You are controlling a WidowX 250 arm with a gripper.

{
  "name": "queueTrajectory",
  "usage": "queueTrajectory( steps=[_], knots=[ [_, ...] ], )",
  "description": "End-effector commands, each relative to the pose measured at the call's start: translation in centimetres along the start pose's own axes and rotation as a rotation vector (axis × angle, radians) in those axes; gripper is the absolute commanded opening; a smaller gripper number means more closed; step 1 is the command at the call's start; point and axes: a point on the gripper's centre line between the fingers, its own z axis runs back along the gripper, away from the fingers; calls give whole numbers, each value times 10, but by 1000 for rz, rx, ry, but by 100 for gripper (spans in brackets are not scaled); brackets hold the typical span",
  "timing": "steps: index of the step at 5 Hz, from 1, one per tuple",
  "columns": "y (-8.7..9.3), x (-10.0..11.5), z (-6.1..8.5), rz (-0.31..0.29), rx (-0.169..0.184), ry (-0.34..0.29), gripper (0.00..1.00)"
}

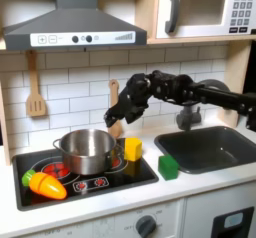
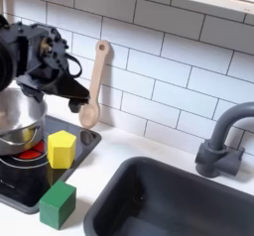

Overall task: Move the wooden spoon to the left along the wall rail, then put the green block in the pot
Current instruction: 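Move the wooden spoon to the left along the wall rail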

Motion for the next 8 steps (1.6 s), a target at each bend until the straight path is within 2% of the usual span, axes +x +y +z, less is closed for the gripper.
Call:
queueTrajectory(
  steps=[1,2,3,5,6,8],
  knots=[
    [-16,8,-12,-21,-32,-19,100],
    [-28,6,-14,-33,-57,-12,100],
    [-25,6,-16,-26,-37,-7,100],
    [-17,15,-31,5,-15,-24,100],
    [-25,19,-34,-13,-29,-34,100],
    [-24,23,-41,-11,-31,-63,100]
  ],
)
